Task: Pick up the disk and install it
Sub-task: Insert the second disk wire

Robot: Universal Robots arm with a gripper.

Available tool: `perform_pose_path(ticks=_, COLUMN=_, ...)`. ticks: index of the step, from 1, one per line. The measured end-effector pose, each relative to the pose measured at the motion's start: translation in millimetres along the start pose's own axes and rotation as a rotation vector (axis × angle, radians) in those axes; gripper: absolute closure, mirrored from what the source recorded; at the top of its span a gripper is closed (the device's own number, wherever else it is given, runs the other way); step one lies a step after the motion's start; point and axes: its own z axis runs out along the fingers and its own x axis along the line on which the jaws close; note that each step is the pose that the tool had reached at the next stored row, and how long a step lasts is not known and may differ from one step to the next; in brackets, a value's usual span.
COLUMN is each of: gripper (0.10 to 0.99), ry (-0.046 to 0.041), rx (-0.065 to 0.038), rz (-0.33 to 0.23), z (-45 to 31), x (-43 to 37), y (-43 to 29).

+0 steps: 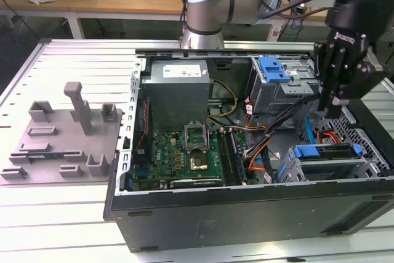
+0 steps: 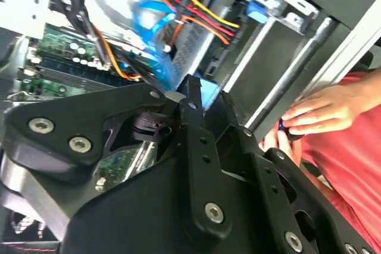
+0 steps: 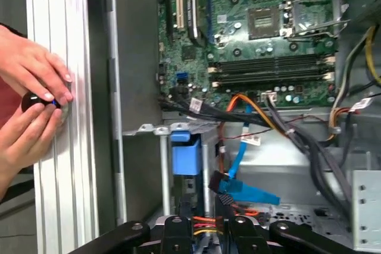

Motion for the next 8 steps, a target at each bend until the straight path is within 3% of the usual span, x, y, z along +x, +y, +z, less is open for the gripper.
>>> perform_pose_path(ticks=3, gripper=0.784, ry=0.0019, rx=0.001, rz=0.0, z=-3.2, x=-11.3, y=1.9)
perform_pose_path(ticks=8, gripper=0.784, ry=0.0688, rx=0.005, rz=0.019, z=-2.6, x=-11.5, y=1.9)
